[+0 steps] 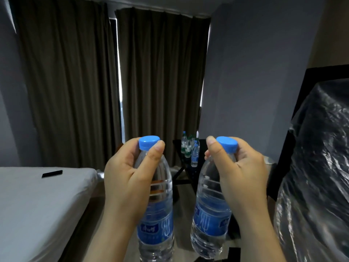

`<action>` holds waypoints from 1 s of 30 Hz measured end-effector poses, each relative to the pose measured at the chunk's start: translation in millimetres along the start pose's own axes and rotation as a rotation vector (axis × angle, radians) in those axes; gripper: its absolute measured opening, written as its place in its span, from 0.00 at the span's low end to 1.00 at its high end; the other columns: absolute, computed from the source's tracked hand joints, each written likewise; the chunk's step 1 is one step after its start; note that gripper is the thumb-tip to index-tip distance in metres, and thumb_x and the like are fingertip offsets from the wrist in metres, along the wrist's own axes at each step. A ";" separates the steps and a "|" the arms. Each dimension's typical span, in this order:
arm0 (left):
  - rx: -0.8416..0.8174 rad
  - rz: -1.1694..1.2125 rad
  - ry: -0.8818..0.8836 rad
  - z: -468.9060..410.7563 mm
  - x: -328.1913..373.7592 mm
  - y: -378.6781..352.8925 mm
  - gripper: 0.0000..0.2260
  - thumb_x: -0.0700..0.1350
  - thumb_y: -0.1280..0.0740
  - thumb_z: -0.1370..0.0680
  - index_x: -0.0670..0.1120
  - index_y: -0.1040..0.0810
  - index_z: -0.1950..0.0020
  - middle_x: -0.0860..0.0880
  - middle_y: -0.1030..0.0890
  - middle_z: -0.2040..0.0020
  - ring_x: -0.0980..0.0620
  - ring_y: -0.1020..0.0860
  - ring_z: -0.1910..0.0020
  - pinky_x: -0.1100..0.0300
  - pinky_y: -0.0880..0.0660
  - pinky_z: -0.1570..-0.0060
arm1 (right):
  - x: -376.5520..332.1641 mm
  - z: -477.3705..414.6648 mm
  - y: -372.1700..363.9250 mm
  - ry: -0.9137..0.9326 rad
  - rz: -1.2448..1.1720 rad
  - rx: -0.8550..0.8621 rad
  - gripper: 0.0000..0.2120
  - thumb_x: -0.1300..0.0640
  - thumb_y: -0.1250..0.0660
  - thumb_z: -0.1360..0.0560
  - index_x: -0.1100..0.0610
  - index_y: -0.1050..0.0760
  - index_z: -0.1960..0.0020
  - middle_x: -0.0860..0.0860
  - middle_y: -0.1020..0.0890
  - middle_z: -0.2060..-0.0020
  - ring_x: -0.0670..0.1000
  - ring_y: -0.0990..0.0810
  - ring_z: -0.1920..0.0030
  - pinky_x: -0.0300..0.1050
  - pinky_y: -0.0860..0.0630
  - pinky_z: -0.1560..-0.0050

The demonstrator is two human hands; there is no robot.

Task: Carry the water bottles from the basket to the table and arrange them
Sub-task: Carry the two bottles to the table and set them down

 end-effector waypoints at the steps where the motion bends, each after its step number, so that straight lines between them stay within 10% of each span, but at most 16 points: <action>1: 0.001 -0.005 0.010 -9.6 -12.3 -6.2 0.11 0.58 0.34 0.28 0.52 0.20 0.58 0.46 0.18 0.64 0.50 0.19 0.66 0.54 0.21 0.65 | 11.9 -10.9 -4.9 -0.008 0.010 -0.004 0.14 0.49 0.32 0.27 0.59 0.23 0.63 0.53 0.22 0.70 0.46 0.27 0.72 0.28 0.31 0.71; 20: -0.111 0.106 0.072 -260.8 -271.6 -129.0 0.06 0.53 0.31 0.26 0.52 0.19 0.56 0.51 0.17 0.63 0.57 0.19 0.65 0.64 0.23 0.65 | 231.7 -244.3 -139.9 -0.093 0.093 0.127 0.12 0.49 0.32 0.27 0.57 0.22 0.62 0.54 0.19 0.66 0.40 0.26 0.71 0.26 0.31 0.71; 30: -0.195 0.098 0.148 -331.2 -389.6 -234.1 0.07 0.55 0.31 0.28 0.53 0.19 0.55 0.51 0.17 0.61 0.54 0.18 0.61 0.56 0.21 0.61 | 365.6 -347.1 -146.8 -0.147 0.162 0.153 0.13 0.51 0.32 0.27 0.60 0.23 0.62 0.57 0.20 0.67 0.54 0.23 0.67 0.31 0.29 0.70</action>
Point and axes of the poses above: each hand's wrist, its own z-axis away from the middle knuckle, its own y-axis out of the back of the hand, x = y × z, the point moved 6 cm from there along -z, towards the middle knuckle
